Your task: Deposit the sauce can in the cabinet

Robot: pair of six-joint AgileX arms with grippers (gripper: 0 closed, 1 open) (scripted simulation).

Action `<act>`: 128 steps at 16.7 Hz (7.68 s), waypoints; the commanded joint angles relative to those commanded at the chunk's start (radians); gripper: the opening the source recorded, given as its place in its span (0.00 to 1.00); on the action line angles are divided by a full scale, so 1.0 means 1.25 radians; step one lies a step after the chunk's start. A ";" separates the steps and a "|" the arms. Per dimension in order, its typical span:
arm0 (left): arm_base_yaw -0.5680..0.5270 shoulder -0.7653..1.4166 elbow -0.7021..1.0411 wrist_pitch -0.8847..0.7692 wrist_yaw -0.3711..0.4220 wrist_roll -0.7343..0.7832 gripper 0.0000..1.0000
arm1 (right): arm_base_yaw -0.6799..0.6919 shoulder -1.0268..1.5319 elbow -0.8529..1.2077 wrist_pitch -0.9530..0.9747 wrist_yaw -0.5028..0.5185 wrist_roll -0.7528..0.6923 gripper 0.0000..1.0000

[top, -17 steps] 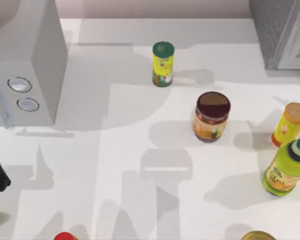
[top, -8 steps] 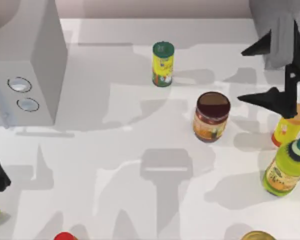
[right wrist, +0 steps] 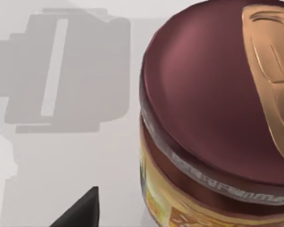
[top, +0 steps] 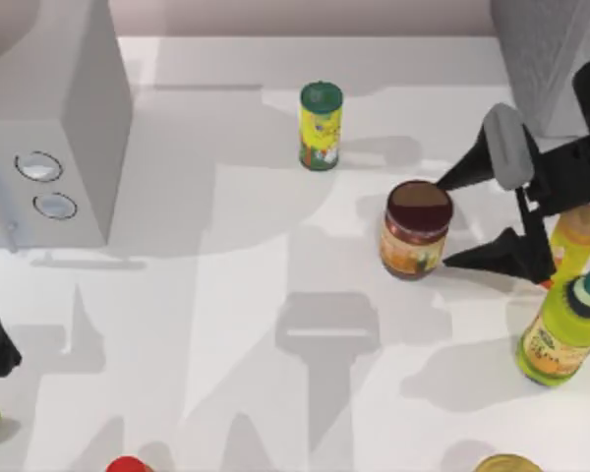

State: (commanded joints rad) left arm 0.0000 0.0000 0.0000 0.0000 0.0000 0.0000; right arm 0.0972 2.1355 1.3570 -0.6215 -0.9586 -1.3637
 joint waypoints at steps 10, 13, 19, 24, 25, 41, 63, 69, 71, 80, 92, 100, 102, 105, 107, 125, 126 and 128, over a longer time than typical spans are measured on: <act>0.000 0.000 0.000 0.000 0.000 0.000 1.00 | 0.068 0.019 -0.003 0.123 0.015 0.109 1.00; 0.000 0.000 0.000 0.000 0.000 0.000 1.00 | 0.093 0.043 -0.023 0.197 0.023 0.155 1.00; 0.000 0.000 0.000 0.000 0.000 0.000 1.00 | 0.098 0.057 -0.043 0.235 0.025 0.166 1.00; 0.000 0.000 0.000 0.000 0.000 0.000 1.00 | 0.098 0.057 -0.043 0.235 0.025 0.166 0.85; 0.000 0.000 0.000 0.000 0.000 0.000 1.00 | 0.098 0.057 -0.043 0.235 0.025 0.166 0.77; 0.000 0.000 0.000 0.000 0.000 0.000 1.00 | 0.098 0.057 -0.043 0.235 0.025 0.166 0.00; 0.000 0.000 0.000 0.000 0.000 0.000 1.00 | 0.094 -0.121 0.202 -0.190 0.023 0.161 0.00; 0.000 0.000 0.000 0.000 0.000 0.000 1.00 | 0.091 -0.141 0.184 -0.175 0.039 0.173 0.00; 0.000 0.000 0.000 0.000 0.000 0.000 1.00 | 0.083 -0.197 0.139 -0.146 0.074 0.202 0.00; 0.000 0.000 0.000 0.000 0.000 0.000 1.00 | 0.024 -0.842 -0.345 0.114 0.366 0.520 0.00; 0.000 0.000 0.000 0.000 0.000 0.000 1.00 | -0.071 -1.673 -1.052 0.476 0.745 1.058 0.00; 0.000 0.000 0.000 0.000 0.000 0.000 1.00 | -0.075 -1.704 -1.085 0.495 0.765 1.091 0.00; 0.000 0.000 0.000 0.000 0.000 0.000 1.00 | -0.072 -1.680 -1.061 0.481 0.770 1.091 0.00; 0.000 0.000 0.000 0.000 0.000 0.000 1.00 | -0.067 -1.584 -0.963 0.436 0.791 1.089 0.00; 0.000 0.000 0.000 0.000 0.000 0.000 1.00 | -0.062 -1.491 -0.858 0.400 0.812 1.088 0.00; 0.000 0.000 0.000 0.000 0.000 0.000 1.00 | 0.070 -0.653 0.375 0.091 0.924 1.105 0.00; 0.000 0.000 0.000 0.000 0.000 0.000 1.00 | 0.074 -0.637 0.393 0.084 0.925 1.105 0.00; 0.000 0.000 0.000 0.000 0.000 0.000 1.00 | 0.076 -0.627 0.405 0.080 0.926 1.105 0.00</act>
State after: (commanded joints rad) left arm 0.0000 0.0000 0.0000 0.0000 0.0000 0.0000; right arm 0.1923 1.3521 1.8637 -0.5211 0.1988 0.0172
